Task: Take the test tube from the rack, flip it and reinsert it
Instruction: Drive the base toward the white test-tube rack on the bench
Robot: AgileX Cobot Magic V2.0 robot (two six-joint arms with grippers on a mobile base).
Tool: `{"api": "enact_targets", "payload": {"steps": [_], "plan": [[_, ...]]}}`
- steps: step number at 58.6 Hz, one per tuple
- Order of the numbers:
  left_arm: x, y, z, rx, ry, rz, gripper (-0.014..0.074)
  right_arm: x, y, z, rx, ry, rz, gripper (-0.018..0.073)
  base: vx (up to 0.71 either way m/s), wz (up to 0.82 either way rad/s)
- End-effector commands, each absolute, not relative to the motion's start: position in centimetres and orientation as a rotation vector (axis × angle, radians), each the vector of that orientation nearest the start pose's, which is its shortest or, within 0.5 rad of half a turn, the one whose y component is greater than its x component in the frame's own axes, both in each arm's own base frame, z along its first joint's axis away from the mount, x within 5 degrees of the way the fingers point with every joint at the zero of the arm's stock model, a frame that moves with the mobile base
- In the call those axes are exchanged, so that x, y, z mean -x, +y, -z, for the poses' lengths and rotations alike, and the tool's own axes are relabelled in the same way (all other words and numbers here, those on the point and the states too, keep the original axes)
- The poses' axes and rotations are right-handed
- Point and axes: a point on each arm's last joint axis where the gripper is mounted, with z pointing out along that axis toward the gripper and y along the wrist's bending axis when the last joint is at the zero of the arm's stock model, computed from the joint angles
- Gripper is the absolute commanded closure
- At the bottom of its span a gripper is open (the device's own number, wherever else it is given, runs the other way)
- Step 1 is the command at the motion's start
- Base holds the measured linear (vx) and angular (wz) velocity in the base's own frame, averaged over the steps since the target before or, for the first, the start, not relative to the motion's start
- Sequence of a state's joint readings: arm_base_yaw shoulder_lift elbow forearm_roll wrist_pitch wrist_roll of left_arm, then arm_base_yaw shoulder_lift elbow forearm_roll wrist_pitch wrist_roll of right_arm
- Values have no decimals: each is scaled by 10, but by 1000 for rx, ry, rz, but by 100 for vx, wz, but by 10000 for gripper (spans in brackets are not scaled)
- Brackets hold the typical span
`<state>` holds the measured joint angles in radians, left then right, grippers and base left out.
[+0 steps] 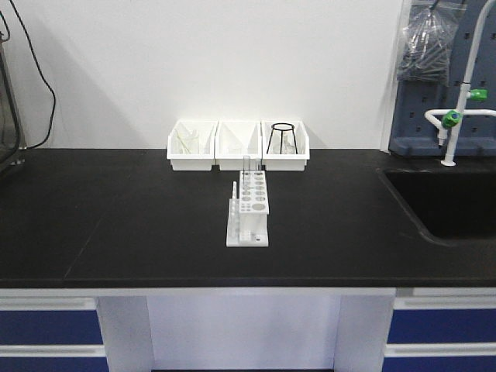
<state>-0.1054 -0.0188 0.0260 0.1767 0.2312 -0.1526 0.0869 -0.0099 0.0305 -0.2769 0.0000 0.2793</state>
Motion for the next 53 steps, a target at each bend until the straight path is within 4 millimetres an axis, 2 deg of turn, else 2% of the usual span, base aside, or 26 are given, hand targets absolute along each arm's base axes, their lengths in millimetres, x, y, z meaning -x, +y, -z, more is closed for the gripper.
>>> {"api": "enact_targets", "payload": {"steps": [1,53], "plan": [[-55,-3,-194,-74,1627,53,602,-55,7,-210,81,1417,-79,570,35,6],[-55,-3,-194,-74,1627,53,602,-55,7,-210,81,1416,-79,570,36,0]]}}
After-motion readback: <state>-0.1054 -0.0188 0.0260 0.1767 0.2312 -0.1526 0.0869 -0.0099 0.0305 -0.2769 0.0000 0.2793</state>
